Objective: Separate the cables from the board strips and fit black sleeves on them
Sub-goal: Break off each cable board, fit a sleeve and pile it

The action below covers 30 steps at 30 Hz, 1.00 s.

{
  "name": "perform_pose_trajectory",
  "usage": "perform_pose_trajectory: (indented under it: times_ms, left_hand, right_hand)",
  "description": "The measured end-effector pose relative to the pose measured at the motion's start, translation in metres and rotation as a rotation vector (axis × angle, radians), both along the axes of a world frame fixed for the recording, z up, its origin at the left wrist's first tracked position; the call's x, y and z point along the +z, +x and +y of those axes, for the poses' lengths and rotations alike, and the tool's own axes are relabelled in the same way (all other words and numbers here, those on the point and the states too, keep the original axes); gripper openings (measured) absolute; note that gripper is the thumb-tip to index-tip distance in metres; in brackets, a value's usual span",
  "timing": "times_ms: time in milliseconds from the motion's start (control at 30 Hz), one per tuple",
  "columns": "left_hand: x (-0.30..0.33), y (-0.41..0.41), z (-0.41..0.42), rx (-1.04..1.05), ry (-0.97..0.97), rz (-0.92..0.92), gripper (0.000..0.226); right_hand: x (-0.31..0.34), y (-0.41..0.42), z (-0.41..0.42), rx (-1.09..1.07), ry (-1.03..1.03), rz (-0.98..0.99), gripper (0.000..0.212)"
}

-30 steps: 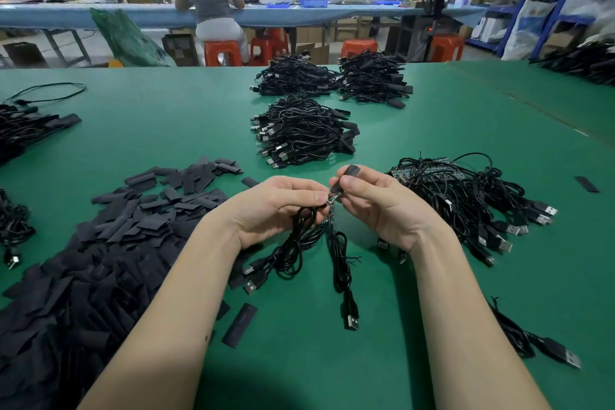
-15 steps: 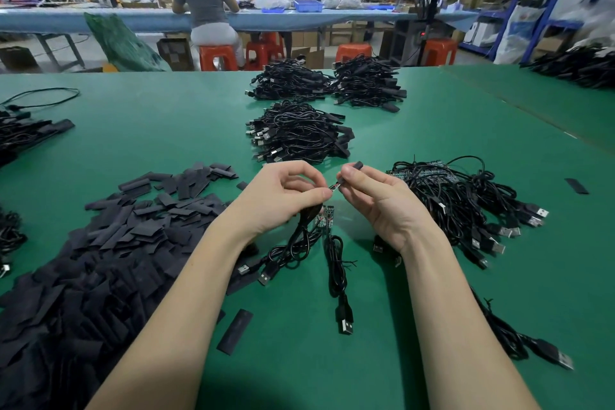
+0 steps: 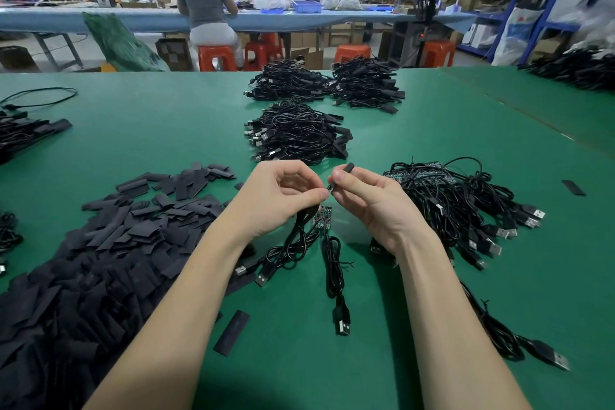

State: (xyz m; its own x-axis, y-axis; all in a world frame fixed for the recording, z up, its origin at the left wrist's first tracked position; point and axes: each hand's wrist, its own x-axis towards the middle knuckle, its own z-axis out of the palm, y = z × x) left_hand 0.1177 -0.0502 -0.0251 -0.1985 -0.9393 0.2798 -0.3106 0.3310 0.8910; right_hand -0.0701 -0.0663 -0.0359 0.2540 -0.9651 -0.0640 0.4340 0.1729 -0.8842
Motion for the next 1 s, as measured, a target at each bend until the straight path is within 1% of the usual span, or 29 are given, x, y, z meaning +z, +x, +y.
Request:
perform_pose_trajectory:
  times_ms: [200,333,367,500,800,1000]
  left_hand:
    - [0.003,-0.004,0.004,0.008,0.014,0.060,0.007]
    - [0.005,-0.010,0.004,0.018,0.087,0.105,0.012]
    - [0.005,-0.012,0.005,0.016,0.109,0.130,0.013]
    - [0.004,-0.012,0.004,0.009,0.157,0.200,0.018]
    - [-0.005,-0.014,-0.001,0.070,0.058,0.199,0.020]
    - [-0.009,-0.016,-0.002,0.081,0.048,0.179,0.021]
  right_hand:
    - [-0.001,0.004,0.002,0.030,-0.006,0.002,0.016]
    - [-0.003,0.008,0.001,-0.085,-0.116,0.064,0.034]
    - [-0.004,0.010,0.000,-0.121,-0.157,0.086,0.035]
    - [-0.005,0.014,0.001,-0.185,-0.261,0.120,0.025]
    - [-0.010,0.018,0.001,-0.234,-0.249,0.115,0.029]
    - [-0.013,0.020,0.002,-0.269,-0.230,0.094,0.029]
